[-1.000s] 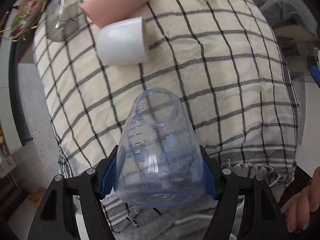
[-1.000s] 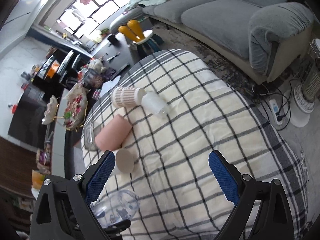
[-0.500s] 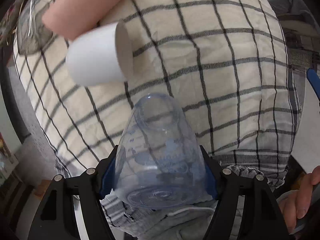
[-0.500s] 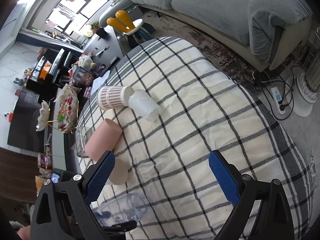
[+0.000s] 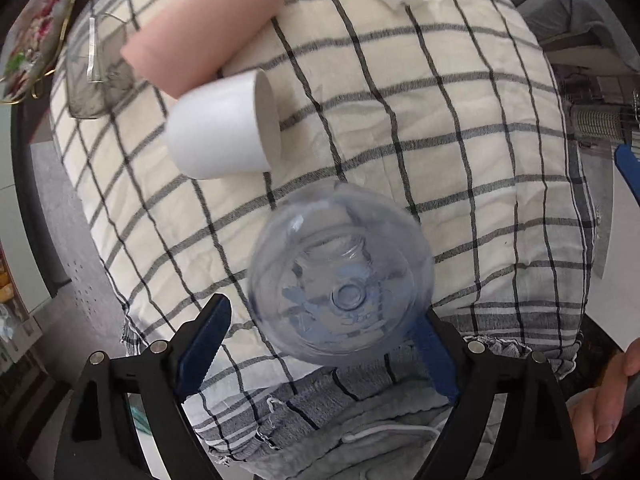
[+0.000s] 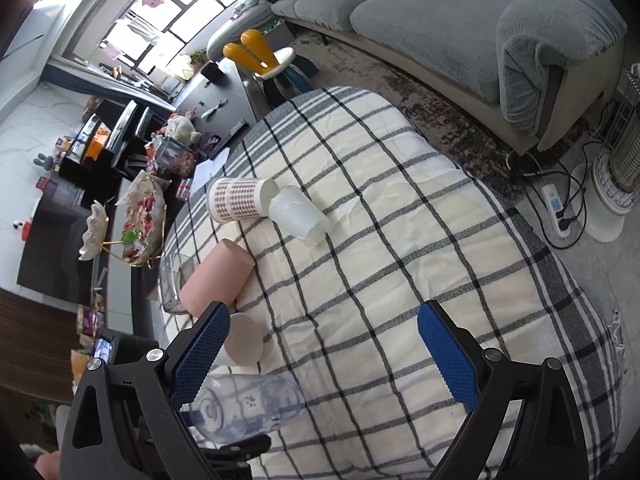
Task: Flip cup upside down
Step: 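Lower the bottle opening-down onto the table and open the left tool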
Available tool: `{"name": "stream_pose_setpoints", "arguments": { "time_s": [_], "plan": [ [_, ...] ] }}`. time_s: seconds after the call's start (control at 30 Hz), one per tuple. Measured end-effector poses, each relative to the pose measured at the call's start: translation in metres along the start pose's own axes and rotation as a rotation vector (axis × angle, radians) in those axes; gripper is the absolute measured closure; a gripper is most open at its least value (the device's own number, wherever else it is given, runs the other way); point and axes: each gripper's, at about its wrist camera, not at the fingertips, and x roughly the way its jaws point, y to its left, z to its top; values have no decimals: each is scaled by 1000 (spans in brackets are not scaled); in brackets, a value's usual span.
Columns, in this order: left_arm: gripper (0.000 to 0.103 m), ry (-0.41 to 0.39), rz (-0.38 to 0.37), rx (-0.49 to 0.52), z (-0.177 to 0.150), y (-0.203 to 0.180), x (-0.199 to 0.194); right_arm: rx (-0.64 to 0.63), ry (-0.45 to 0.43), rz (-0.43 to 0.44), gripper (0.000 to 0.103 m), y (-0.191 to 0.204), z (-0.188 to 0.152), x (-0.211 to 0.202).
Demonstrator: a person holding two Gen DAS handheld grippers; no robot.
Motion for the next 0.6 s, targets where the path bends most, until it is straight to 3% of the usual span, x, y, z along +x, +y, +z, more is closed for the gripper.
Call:
{"name": "stream_pose_setpoints", "arguments": {
  "time_s": [0.27, 0.4, 0.6],
  "plan": [
    [14, -220, 23, -21, -43, 6, -26, -57, -61, -4, 8, 7, -20, -31],
    [12, -378, 30, -71, -75, 16, -39, -113, -94, -7, 8, 17, -36, -45],
    [5, -722, 212, -158, -129, 24, -55, -276, -201, -36, 8, 42, -70, -67]
  ]
}}
